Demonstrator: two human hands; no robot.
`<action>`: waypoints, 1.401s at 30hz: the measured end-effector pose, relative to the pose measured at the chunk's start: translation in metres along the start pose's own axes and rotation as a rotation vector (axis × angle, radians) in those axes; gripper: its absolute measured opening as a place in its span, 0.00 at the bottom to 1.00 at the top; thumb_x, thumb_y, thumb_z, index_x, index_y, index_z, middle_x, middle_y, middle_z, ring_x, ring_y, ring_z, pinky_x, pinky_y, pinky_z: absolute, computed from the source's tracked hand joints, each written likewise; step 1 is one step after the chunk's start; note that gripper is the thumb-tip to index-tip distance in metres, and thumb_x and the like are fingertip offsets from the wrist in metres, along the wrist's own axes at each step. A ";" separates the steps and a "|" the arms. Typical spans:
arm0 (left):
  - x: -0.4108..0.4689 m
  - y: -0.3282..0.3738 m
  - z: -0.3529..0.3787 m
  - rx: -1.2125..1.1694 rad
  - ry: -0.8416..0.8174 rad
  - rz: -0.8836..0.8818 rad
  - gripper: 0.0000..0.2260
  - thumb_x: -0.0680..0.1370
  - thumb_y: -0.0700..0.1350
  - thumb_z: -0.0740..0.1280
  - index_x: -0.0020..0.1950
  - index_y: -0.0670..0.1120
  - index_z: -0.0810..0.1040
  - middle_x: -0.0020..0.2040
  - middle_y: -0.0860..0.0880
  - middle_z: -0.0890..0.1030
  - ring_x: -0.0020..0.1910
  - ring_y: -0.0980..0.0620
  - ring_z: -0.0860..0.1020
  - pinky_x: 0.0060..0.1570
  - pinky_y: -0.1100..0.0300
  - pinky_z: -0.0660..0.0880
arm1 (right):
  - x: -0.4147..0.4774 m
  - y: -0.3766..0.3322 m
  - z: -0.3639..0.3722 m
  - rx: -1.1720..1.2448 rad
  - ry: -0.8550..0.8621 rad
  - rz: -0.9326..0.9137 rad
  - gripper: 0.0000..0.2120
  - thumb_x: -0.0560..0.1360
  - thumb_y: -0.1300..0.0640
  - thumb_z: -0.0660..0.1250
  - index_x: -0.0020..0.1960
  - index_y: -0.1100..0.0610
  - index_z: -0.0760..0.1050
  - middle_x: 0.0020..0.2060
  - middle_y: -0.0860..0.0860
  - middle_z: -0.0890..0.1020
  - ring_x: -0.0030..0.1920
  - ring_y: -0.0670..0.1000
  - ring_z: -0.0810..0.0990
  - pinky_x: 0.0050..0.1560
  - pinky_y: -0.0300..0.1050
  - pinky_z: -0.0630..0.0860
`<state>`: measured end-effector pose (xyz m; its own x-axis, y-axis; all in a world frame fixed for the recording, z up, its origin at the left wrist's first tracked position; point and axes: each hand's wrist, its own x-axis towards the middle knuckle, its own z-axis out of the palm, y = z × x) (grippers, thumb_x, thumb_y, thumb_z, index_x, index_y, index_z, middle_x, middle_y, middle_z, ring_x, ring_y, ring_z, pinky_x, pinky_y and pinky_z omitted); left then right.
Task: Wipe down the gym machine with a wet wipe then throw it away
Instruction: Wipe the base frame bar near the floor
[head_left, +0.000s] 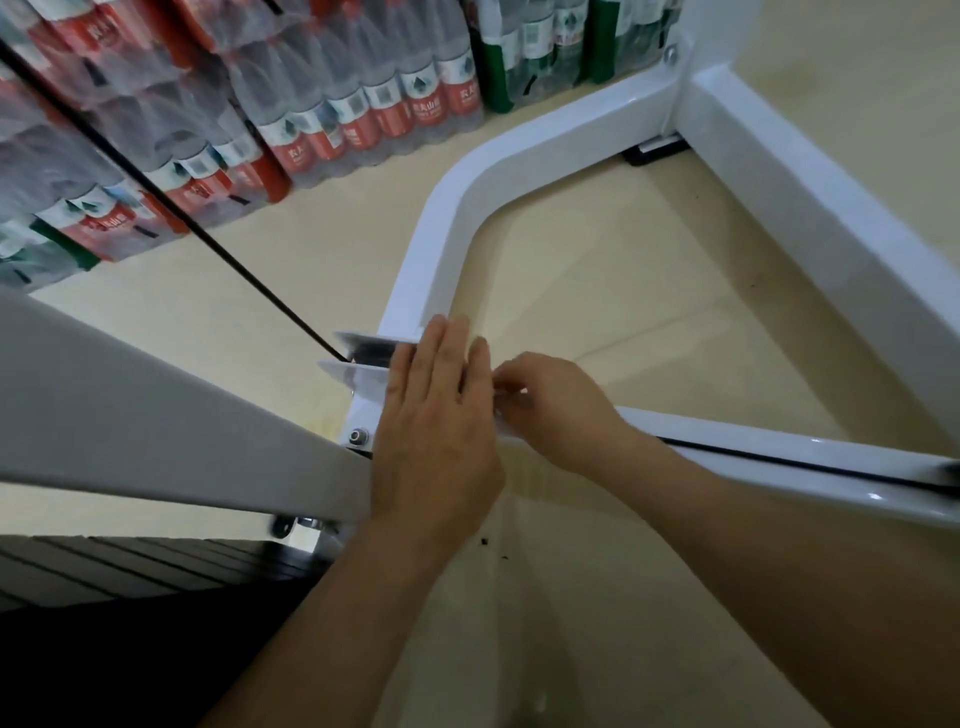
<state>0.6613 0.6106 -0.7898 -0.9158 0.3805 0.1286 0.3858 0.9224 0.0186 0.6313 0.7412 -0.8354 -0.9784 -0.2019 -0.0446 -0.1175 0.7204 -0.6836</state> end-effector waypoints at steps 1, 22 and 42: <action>-0.002 0.007 0.003 -0.035 -0.031 0.072 0.30 0.68 0.38 0.50 0.68 0.36 0.72 0.71 0.38 0.70 0.72 0.40 0.66 0.73 0.47 0.58 | -0.006 0.004 0.003 -0.131 -0.050 -0.056 0.10 0.79 0.59 0.60 0.55 0.58 0.79 0.50 0.55 0.81 0.50 0.57 0.79 0.47 0.49 0.71; -0.002 0.020 0.038 -0.114 -0.418 0.045 0.31 0.79 0.37 0.56 0.79 0.42 0.44 0.77 0.44 0.52 0.75 0.46 0.52 0.72 0.60 0.50 | -0.047 0.047 -0.010 -0.346 0.065 -0.262 0.09 0.65 0.65 0.73 0.44 0.57 0.78 0.37 0.53 0.77 0.37 0.56 0.76 0.32 0.46 0.70; -0.031 0.042 0.044 -0.080 -0.495 0.089 0.38 0.76 0.35 0.60 0.79 0.46 0.42 0.79 0.44 0.37 0.78 0.44 0.42 0.75 0.54 0.49 | -0.157 0.120 -0.078 -0.767 0.015 -0.118 0.09 0.63 0.66 0.70 0.44 0.60 0.80 0.39 0.54 0.77 0.37 0.54 0.76 0.29 0.48 0.73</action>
<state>0.7015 0.6407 -0.8363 -0.8148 0.4609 -0.3516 0.4540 0.8845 0.1075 0.7571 0.9110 -0.8537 -0.9537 -0.3006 0.0102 -0.3005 0.9537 0.0130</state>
